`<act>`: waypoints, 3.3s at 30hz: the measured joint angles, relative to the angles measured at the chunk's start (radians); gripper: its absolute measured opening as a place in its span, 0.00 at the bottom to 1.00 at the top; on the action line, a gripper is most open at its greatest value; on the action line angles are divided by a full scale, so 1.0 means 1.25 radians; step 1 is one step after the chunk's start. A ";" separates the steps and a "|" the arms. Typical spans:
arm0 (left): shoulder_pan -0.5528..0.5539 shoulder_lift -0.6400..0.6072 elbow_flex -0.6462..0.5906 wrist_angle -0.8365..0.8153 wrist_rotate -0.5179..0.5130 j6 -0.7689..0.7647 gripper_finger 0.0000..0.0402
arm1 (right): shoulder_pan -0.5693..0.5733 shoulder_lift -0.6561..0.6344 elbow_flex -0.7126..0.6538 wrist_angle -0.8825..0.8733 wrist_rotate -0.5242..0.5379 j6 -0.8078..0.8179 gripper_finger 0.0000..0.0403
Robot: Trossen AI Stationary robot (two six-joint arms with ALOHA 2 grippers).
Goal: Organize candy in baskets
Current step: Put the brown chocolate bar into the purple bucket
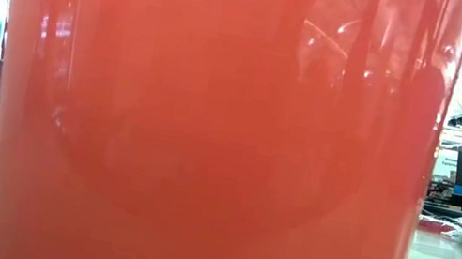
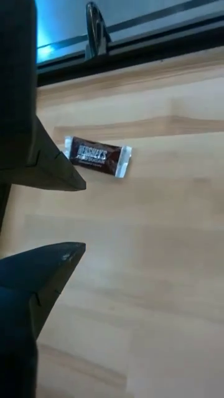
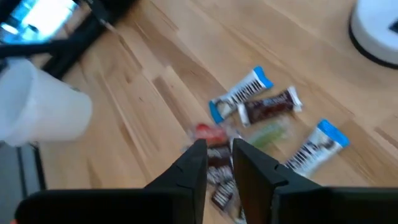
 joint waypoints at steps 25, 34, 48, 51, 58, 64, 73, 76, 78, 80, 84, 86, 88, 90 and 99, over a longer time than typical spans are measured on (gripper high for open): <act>0.090 0.131 0.000 0.061 0.024 0.107 0.35 | -0.128 0.000 0.000 -0.177 -0.045 -0.188 0.18; 0.179 0.137 0.000 0.131 0.103 0.124 0.35 | -0.147 0.000 0.000 -0.177 -0.043 -0.182 0.18; 0.219 0.190 0.000 0.157 0.039 0.141 0.35 | -0.147 0.000 0.000 -0.171 -0.038 -0.164 0.18; 0.208 0.190 0.000 0.154 0.071 0.114 0.35 | -0.147 0.000 0.000 -0.165 -0.038 -0.160 0.18; 0.178 0.190 0.000 0.148 0.110 0.076 0.35 | -0.147 0.000 0.000 -0.158 -0.038 -0.160 0.18; 0.178 0.190 0.000 0.168 0.058 0.127 0.35 | -0.147 0.000 0.000 -0.158 -0.038 -0.160 0.18; 0.202 0.197 0.000 0.167 0.067 0.103 0.35 | -0.147 0.000 0.000 -0.158 -0.028 -0.165 0.18; 0.202 0.197 0.000 0.142 0.073 0.078 0.35 | -0.147 0.000 0.000 -0.158 -0.027 -0.166 0.18; 0.202 0.197 0.000 0.127 0.090 0.067 0.35 | -0.147 0.000 0.000 -0.158 -0.024 -0.166 0.18; 0.202 0.197 0.000 0.124 0.104 0.061 0.35 | -0.147 0.000 0.000 -0.158 -0.018 -0.167 0.18; 0.207 0.201 0.000 0.128 0.104 0.068 0.35 | -0.147 0.000 0.000 -0.158 -0.006 -0.180 0.18; 0.216 0.213 0.000 0.124 0.104 0.067 0.35 | -0.147 0.000 0.000 -0.158 -0.001 -0.184 0.18; 0.226 0.232 0.000 0.123 0.104 0.064 0.35 | -0.147 0.000 0.000 -0.158 0.002 -0.185 0.18; 0.236 0.257 0.000 0.126 0.103 0.066 0.35 | -0.147 0.000 0.000 -0.158 0.002 -0.185 0.18; 0.238 0.282 0.002 0.131 0.086 0.070 0.35 | -0.147 0.000 0.000 -0.158 0.002 -0.185 0.18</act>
